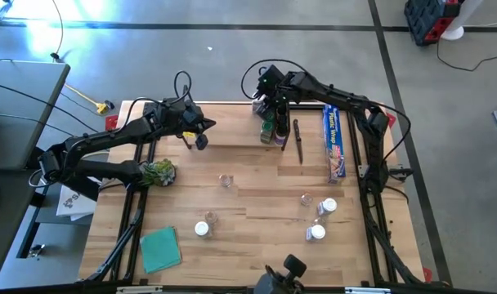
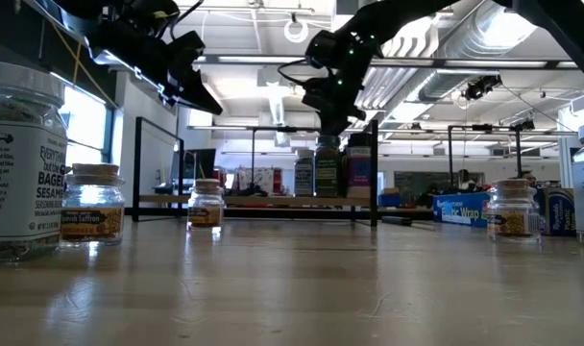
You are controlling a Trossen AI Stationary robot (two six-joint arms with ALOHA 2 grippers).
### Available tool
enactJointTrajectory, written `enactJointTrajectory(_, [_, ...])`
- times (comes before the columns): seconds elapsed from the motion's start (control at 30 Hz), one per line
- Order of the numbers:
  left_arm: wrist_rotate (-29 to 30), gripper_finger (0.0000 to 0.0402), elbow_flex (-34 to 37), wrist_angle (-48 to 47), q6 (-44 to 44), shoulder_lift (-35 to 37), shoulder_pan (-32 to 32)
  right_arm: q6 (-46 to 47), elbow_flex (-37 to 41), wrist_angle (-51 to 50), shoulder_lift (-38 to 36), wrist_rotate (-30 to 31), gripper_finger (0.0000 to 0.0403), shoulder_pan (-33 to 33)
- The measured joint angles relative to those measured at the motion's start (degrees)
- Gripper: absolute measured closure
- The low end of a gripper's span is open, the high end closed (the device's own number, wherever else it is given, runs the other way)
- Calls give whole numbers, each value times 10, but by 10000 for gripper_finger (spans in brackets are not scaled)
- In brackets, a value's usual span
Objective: Shelf spices
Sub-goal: Adjust green seasoning bottles on the shelf
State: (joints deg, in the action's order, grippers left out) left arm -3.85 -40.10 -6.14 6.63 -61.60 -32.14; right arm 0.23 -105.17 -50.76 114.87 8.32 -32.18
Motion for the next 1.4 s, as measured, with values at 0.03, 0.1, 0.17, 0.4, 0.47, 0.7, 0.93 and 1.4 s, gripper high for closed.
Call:
enactJointTrajectory(0.03, [0,401,0,-1,0,0,0,4,-1,-5,0,1,403,0])
enactJointTrajectory(0.1, [0,401,0,0,0,0,0,14,-2,-8,0,2,403,1])
enactJointTrajectory(0.17, [0,401,0,-1,0,0,0,22,-2,-8,0,7,403,2])
enactJointTrajectory(0.4, [0,401,0,-1,0,0,0,24,-2,-7,0,21,403,5])
enactJointTrajectory(0.47, [0,401,0,0,0,0,0,23,-1,-2,0,20,403,5])
enactJointTrajectory(0.7, [0,401,0,0,0,0,0,17,-1,10,1,20,403,5])
enactJointTrajectory(0.93, [-5,401,0,1,-23,0,0,7,0,11,-16,28,403,8])
enactJointTrajectory(1.4, [-4,401,0,230,-92,-145,19,8,0,-1,-27,6,403,13])
